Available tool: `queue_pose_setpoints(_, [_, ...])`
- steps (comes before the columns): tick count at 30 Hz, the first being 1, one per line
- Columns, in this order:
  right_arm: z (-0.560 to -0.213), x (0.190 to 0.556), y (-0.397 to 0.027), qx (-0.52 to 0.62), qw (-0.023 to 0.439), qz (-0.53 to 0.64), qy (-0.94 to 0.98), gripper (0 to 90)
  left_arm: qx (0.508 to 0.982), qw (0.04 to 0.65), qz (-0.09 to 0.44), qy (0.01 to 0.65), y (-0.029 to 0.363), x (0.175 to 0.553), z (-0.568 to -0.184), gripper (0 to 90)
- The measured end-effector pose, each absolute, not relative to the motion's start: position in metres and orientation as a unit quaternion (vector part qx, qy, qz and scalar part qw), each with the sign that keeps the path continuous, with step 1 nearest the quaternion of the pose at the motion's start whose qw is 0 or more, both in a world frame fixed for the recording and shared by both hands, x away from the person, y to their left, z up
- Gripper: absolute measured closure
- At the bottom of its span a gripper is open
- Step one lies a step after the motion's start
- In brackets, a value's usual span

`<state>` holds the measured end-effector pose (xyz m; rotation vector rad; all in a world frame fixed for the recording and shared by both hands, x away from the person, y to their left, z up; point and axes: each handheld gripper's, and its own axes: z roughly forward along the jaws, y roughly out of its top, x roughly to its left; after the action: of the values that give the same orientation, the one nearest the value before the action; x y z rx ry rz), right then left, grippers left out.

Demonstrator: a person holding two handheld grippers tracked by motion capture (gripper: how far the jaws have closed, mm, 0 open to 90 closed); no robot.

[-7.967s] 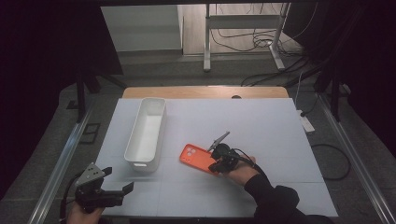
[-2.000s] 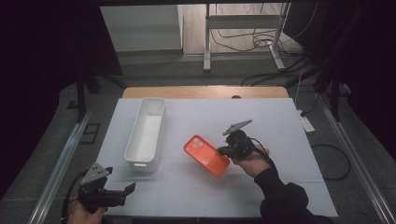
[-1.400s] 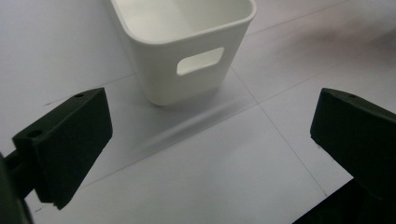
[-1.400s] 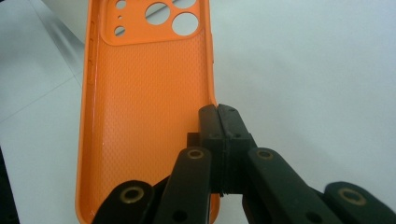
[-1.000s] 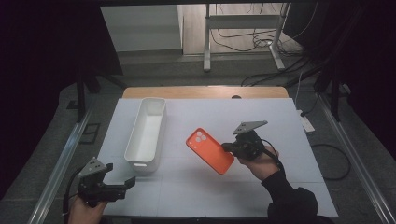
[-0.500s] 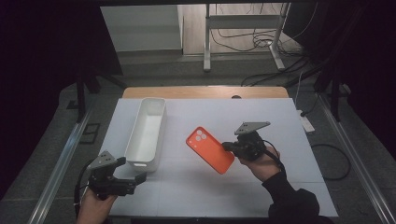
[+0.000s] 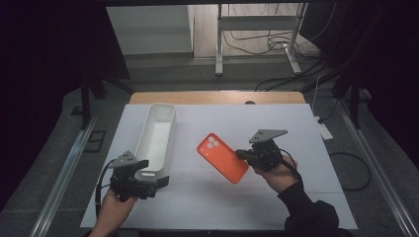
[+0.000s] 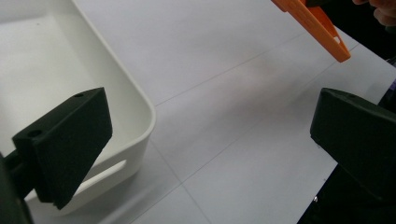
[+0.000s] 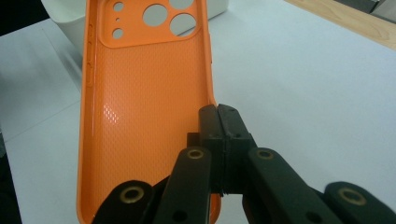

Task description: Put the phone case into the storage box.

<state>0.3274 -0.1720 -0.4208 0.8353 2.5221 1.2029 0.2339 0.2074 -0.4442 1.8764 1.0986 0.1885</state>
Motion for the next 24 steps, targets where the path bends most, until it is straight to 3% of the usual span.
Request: queue_pose_setpoints(24, [-0.417,0.326,-0.168,0.287,0.123,0.426,0.849,89.1,0.77,0.495,0.024,0.401,0.172,0.267,-0.445,0.0])
